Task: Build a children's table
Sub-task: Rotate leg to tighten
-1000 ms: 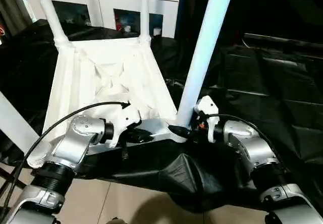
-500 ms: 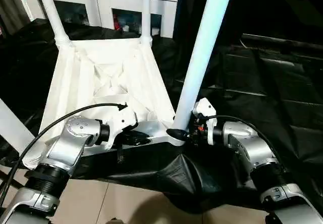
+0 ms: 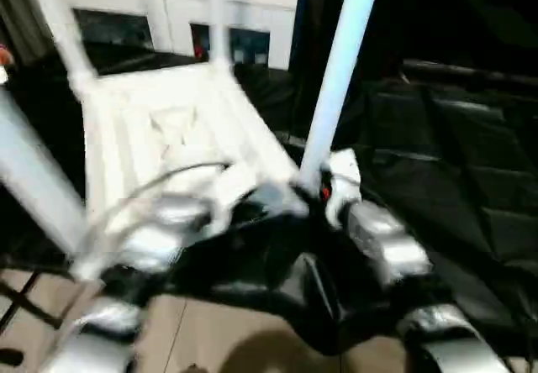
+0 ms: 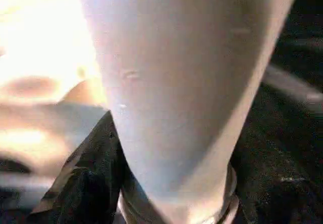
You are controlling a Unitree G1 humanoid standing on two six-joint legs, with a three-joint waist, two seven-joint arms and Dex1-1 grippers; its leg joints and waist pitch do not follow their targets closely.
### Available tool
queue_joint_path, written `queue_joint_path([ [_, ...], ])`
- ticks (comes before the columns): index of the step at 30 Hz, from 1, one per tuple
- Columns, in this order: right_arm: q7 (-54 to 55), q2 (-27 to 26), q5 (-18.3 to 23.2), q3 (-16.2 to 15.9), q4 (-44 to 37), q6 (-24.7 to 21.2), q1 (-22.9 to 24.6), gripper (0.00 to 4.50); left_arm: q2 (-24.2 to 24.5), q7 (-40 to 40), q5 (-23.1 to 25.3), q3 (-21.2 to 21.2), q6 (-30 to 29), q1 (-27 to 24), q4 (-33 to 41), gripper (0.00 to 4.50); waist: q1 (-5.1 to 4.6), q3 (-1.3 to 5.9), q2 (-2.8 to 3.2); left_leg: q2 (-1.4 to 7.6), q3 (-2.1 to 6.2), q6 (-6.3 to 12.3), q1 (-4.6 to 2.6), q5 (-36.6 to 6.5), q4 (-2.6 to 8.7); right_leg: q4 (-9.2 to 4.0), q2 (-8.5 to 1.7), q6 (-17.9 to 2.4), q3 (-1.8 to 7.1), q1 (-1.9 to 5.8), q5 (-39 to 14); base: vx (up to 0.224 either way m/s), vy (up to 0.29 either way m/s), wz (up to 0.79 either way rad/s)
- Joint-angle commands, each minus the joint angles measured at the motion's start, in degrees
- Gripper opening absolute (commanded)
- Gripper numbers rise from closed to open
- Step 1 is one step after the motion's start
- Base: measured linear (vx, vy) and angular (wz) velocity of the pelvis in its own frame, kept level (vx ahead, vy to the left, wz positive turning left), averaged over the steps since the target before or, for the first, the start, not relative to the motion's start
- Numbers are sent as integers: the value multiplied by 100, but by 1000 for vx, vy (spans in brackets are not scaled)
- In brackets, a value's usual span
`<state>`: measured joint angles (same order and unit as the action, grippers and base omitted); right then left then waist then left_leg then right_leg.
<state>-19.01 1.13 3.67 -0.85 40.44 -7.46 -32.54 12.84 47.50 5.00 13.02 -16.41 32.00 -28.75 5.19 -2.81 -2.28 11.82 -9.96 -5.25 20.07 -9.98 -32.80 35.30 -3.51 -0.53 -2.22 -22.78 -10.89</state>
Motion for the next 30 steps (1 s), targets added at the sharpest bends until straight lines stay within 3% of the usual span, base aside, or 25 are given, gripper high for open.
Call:
queue_joint_path([
  [1, -116, -401, -296, -560, 116, -122, 9, 257, -422, -535, -98, 142, 4, 118, -121, 0, -12, 333, -30, 96, 8, -79, -29, -1241, 364, -472, -395, -820, 228, 226, -1664, 0, 0, 0],
  [2, -190, -457, -297, -612, 95, -99, 11, 257, -492, -571, -75, 185, 6, 142, -147, 0, -7, 333, -62, 95, 1, -13, -13, -1145, 358, -453, -388, -806, 226, 226, -1501, 0, 0, 0],
  [3, -198, -462, -292, -612, 88, -97, 14, 257, -496, -570, -74, 188, 10, 142, -148, 0, -8, 338, -50, 92, 0, 10, -4, -1105, 356, -450, -390, -809, 227, 233, -1437, 0, 0, 0],
  [5, -380, -505, -162, -567, -22, -132, 69, 313, -520, -540, -54, 188, 71, 135, -139, 0, -14, 337, -117, 93, -12, 82, 6, -1020, 350, -444, -388, -801, 222, 236, -1360, 0, 0, 0],
  [8, -661, -422, -55, -538, -161, -230, 134, 344, -429, -332, -83, 147, 151, 57, -15, 0, -9, 328, -107, 100, -8, 119, 2, -1049, 358, -458, -400, -753, 217, 223, -1515, 0, 0, 0],
  [9, -699, -361, -60, -567, -189, -213, 141, 356, -389, -272, -90, 132, 155, 26, 29, 0, -14, 322, -136, 106, -6, 116, 0, -1070, 363, -461, -396, -725, 215, 219, -1562, 0, 0, 0],
  [10, -821, -255, -55, -605, -225, -192, 145, 366, -315, -154, -109, 133, 186, -17, 85, 0, -20, 322, -132, 109, -6, 96, -4, -1109, 369, -469, -398, -718, 215, 209, -1602, 0, 0, 0],
  [11, -1120, -18, -63, -694, -330, -157, 159, 372, -172, 93, -166, 159, 220, -102, 197, 0, -31, 324, -172, 113, -6, 113, 7, -1131, 365, -466, -398, -718, 212, 221, -1590, 0, 0, 0],
  [13, -1373, 182, -91, -768, -432, -121, 177, 382, -61, 282, -207, 188, 218, -170, 287, 0, -30, 326, -171, 117, -6, 154, 19, -1049, 357, -449, -403, -758, 212, 231, -1444, 0, 0, 0],
  [14, -1852, 447, -10, -810, -567, -86, 211, 382, 94, 592, -280, 235, 307, -264, 426, 0, -42, 323, -211, 114, -12, 172, 32, -1020, 352, -447, -397, -759, 211, 238, -1425, 0, 0, 0],
  [18, -2835, 956, 126, -851, -725, 59, 246, 382, 395, 1195, -489, 249, 399, -435, 744, 0, -20, 321, -231, 118, -17, 278, 29, -921, 340, -432, -403, -836, 212, 235, -1327, 0, 0, 0],
  [21, -3329, 1198, 125, -894, -778, 172, 263, 382, 557, 1468, -573, 232, 336, -495, 882, 0, -22, 328, -202, 135, -27, 354, 19, -857, 323, -400, -387, -976, 212, 225, -1046, 0, 0, 0],
  [22, -3584, 1320, 145, -921, -800, 195, 270, 382, 657, 1599, -573, 239, 403, -511, 871, 0, -8, 326, -146, 128, -23, 346, 11, -856, 327, -395, -384, -1026, 213, 228, -1004, 0, 0, 0],
  [23, -3757, 1402, 159, -938, -814, 207, 276, 382, 724, 1690, -572, 244, 458, -523, 860, 0, -27, 335, -182, 121, -27, 332, 29, -842, 323, -388, -375, -1044, 211, 245, -957, 0, 0, 0],
  [24, -3959, 1507, 219, -965, -856, 176, 288, 382, 826, 1828, -569, 259, 510, -554, 886, 0, -21, 333, -180, 127, -22, 337, 19, -859, 327, -394, -376, -1059, 208, 239, -959, 0, 0, 0],
  [25, -4109, 1581, 255, -985, -875, 176, 288, 382, 926, 1964, -586, 273, 534, -586, 913, 0, -25, 344, -77, 127, -21, 319, 3, -922, 321, -400, -366, -1104, 211, 236, -839, 0, 0, 0],
  [27, -4297, 1642, 358, -977, -945, 116, 302, 382, 1088, 2146, -610, 287, 548, -631, 964, 0, -20, 346, -112, 129, -20, 321, 6, -921, 324, -370, -366, -1179, 212, 247, -704, 0, 0, 0],
  [28, -4358, 1650, 395, -968, -968, 78, 306, 382, 1133, 2193, -617, 286, 562, -636, 964, 0, -18, 347, -44, 131, -18, 300, -4, -964, 327, -375, -360, -1222, 212, 242, -635, 0, 0, 0],
  [30, -4469, 1668, 423, -986, -977, 80, 307, 382, 1215, 2334, -656, 285, 569, -632, 963, 0, -23, 356, -24, 134, -11, 247, -9, -1001, 330, -357, -352, -1295, 205, 254, -528, 0, 0, 0],
])
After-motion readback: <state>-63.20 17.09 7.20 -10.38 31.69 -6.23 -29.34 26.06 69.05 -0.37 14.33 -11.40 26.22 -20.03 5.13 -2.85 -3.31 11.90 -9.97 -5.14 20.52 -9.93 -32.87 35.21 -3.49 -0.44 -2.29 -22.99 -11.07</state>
